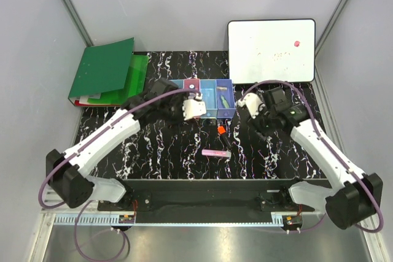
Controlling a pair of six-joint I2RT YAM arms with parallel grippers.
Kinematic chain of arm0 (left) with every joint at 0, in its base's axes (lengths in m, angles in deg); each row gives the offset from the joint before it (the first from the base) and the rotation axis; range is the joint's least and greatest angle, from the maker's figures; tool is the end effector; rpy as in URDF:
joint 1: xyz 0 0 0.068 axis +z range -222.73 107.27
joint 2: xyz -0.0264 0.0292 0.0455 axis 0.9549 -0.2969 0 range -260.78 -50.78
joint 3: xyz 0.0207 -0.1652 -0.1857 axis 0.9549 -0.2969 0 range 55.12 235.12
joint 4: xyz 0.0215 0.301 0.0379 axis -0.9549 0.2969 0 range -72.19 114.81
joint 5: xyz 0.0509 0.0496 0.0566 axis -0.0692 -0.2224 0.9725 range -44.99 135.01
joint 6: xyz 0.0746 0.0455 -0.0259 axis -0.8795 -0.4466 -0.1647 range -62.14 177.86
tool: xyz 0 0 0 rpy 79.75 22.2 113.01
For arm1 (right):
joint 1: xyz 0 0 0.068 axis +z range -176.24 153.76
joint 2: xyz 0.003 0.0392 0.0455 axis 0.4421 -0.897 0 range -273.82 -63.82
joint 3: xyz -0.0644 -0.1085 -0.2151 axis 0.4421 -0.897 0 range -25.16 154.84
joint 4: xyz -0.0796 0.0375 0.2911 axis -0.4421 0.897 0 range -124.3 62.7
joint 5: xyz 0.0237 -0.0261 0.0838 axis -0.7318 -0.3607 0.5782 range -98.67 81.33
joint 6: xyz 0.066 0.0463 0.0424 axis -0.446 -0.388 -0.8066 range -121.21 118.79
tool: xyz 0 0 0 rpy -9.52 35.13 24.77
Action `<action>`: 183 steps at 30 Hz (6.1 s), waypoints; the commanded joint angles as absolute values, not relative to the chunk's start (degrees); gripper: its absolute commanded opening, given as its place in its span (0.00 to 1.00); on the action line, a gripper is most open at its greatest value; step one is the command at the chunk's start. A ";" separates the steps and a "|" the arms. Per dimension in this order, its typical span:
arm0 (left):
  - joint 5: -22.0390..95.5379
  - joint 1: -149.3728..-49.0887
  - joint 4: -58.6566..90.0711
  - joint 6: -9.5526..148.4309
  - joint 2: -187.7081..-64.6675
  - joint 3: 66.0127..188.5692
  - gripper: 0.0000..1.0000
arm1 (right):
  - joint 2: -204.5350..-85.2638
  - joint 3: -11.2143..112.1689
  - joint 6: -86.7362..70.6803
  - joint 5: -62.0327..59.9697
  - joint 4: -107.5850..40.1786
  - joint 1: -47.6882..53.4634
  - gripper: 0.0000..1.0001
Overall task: Sort the stationery into containers
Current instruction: Place the stationery in the storage box, then pick up the pen from the center of the board, then place the pen in the storage box.
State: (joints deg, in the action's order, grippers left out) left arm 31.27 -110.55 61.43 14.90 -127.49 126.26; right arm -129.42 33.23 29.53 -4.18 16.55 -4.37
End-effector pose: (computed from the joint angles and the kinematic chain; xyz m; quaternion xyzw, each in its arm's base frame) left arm 0.2723 -0.2359 0.2624 0.6347 0.6817 -0.0965 0.3509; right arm 0.2747 0.1171 0.2231 -0.4354 0.8564 0.0163 0.2770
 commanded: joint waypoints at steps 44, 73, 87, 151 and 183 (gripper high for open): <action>34.55 -110.70 62.72 13.12 -115.03 122.62 0.99 | -164.81 36.81 17.60 3.54 -4.94 9.00 0.57; 35.52 -110.70 63.43 12.51 -112.31 123.06 0.99 | -160.85 41.36 11.98 2.31 -1.10 10.94 0.00; 37.89 -110.61 63.51 10.57 -108.79 119.02 0.99 | -161.28 62.63 1.60 7.51 7.28 10.94 0.00; 37.10 -110.61 66.15 11.72 -104.48 123.15 0.99 | -194.51 85.15 -2.88 -3.40 -1.60 3.64 0.33; 38.51 -110.61 66.15 13.12 -103.96 121.13 0.99 | -176.77 77.77 3.43 -7.36 -1.34 3.82 0.47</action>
State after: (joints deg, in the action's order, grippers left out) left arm 37.55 -110.75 67.70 11.51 -104.84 121.23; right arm -186.23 79.33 -1.01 -5.21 -0.98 3.87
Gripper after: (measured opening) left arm 0.987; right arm 0.469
